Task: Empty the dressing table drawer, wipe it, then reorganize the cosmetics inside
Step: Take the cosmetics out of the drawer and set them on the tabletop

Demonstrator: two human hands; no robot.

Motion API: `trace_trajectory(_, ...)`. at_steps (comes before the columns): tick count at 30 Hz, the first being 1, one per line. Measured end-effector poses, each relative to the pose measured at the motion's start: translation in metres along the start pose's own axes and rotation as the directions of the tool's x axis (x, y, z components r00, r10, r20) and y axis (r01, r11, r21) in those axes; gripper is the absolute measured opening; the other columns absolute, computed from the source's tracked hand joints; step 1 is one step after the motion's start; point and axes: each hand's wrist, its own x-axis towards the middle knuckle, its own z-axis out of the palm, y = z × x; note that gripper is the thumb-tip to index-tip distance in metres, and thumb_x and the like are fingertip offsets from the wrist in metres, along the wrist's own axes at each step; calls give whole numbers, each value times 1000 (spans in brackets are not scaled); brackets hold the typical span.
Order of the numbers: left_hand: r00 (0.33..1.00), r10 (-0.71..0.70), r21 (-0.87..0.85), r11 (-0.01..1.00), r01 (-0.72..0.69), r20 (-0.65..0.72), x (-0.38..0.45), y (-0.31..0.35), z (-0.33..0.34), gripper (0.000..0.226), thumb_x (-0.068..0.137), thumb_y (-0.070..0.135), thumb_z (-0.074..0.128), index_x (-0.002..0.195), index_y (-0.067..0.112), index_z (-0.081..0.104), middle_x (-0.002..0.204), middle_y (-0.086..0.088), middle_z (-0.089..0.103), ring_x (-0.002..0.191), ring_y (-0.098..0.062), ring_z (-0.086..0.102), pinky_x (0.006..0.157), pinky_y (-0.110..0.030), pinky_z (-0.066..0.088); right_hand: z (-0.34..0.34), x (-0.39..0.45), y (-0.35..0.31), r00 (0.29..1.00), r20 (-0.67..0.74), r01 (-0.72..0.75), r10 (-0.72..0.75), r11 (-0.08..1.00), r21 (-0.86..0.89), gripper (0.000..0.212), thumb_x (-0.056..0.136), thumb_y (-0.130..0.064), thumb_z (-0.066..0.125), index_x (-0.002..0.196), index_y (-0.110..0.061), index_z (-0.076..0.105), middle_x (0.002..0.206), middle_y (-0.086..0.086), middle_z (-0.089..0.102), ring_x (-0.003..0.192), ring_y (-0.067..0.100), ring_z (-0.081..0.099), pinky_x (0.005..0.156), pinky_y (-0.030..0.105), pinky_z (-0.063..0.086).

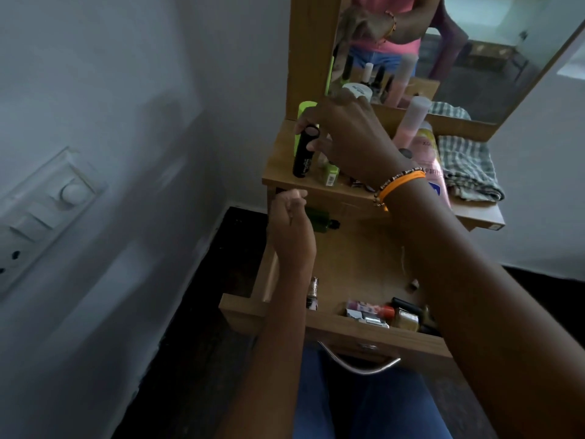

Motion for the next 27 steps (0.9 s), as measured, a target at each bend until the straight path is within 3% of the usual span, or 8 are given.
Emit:
trace_trajectory(4, 999, 11, 26, 1000, -12, 44, -1, 1, 0, 28, 100, 22, 37, 93, 14, 63, 97, 1, 62, 84, -2, 55, 71, -16, 39, 5, 4, 2, 999, 42, -10, 15, 994, -111, 27, 88, -17, 57, 115, -23, 61, 115, 6, 61, 118, 26, 43, 100, 38, 28)
trace_trajectory(10, 997, 48, 69, 996, -53, 65, 0, -1, 1, 28, 99, 21, 38, 95, 12, 64, 87, 7, 59, 74, 2, 51, 59, -1, 37, 5, 4, 6, 999, 34, -36, 38, 997, -69, 31, 89, -16, 56, 118, -25, 62, 117, 2, 64, 115, 25, 43, 95, 34, 26)
trace_trajectory(18, 996, 42, 96, 994, -50, 80, -2, 3, 0, 26, 99, 21, 39, 96, 13, 63, 85, 9, 58, 72, 2, 50, 59, 0, 37, 4, 2, 7, 998, 52, -17, 21, 997, -69, 37, 90, -15, 54, 127, -24, 56, 125, -1, 62, 118, 24, 42, 88, 29, 17)
trace_trajectory(21, 996, -12, 125, 992, 1, 90, -4, 5, -3, 24, 98, 23, 40, 96, 15, 63, 88, 9, 59, 73, 1, 51, 62, -10, 40, -1, -4, 4, 999, 22, -28, 30, 997, -72, 38, 90, -15, 54, 127, -23, 55, 129, -1, 58, 119, 26, 41, 95, 34, 23)
trace_trajectory(22, 993, -58, 169, 985, 39, 106, -3, 3, -4, 23, 98, 25, 41, 95, 15, 62, 85, 9, 58, 73, -1, 52, 63, -17, 41, -4, -10, 3, 1000, -14, -27, 27, 998, -52, 36, 89, -14, 55, 124, -22, 57, 128, -1, 59, 118, 27, 42, 96, 37, 27)
trace_trajectory(24, 978, -119, 436, 899, 32, 173, -5, -3, -7, 21, 96, 29, 46, 92, 15, 62, 81, 7, 59, 70, -7, 54, 61, -23, 40, -9, -28, -2, 996, -94, 8, -5, 999, 34, 28, 87, -10, 57, 112, -19, 63, 117, 3, 64, 110, 27, 52, 93, 41, 40)
trace_trajectory(25, 969, -116, 567, 823, -30, 220, -9, -6, -8, 17, 94, 28, 51, 91, 15, 62, 81, 5, 60, 70, -7, 55, 58, -22, 39, -9, -40, -4, 995, -98, 23, -13, 995, 95, 24, 87, -8, 56, 107, -17, 65, 110, 4, 65, 104, 25, 56, 87, 39, 45)
trace_trajectory(27, 955, -112, 660, 744, -102, 274, -14, -9, -11, 8, 89, 22, 61, 91, 15, 63, 84, 5, 62, 72, -7, 56, 56, -17, 37, -5, -68, -9, 1000, 13, 5, -8, 980, 199, 20, 90, -7, 52, 102, -14, 66, 103, 2, 63, 94, 15, 59, 77, 24, 48)
